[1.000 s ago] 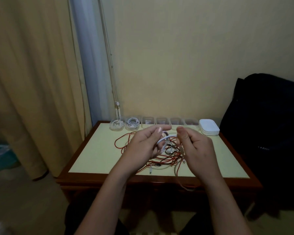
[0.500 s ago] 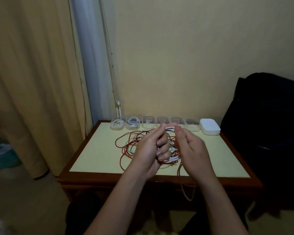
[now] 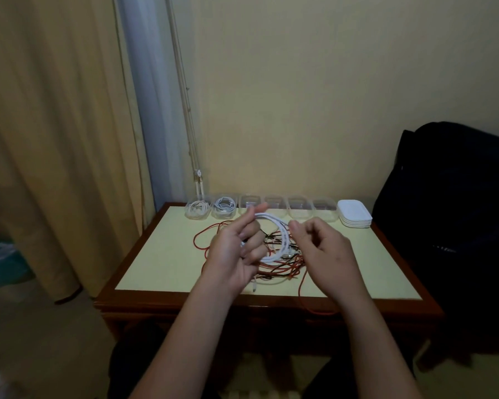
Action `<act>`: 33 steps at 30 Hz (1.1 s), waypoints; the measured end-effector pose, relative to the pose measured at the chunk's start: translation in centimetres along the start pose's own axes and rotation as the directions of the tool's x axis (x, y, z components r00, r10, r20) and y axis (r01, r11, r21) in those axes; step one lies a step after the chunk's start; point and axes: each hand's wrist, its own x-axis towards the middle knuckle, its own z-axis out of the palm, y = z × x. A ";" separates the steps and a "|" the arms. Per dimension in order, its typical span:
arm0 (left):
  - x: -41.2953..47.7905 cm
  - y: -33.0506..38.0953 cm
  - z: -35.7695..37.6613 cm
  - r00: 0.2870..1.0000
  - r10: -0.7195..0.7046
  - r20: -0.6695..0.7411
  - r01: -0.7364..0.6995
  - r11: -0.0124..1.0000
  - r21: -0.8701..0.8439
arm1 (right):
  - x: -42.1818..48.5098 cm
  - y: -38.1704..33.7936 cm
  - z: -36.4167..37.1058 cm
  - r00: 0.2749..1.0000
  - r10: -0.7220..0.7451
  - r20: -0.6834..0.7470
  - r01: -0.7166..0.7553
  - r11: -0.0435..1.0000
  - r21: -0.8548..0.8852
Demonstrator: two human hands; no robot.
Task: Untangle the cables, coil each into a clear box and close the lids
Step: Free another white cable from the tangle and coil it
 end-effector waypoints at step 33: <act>-0.8 2.3 -1.5 0.803 0.580 0.137 -0.389 0.335 0.858 | -0.9 -0.1 1.9 0.939 -0.327 0.104 0.337 0.937 -0.095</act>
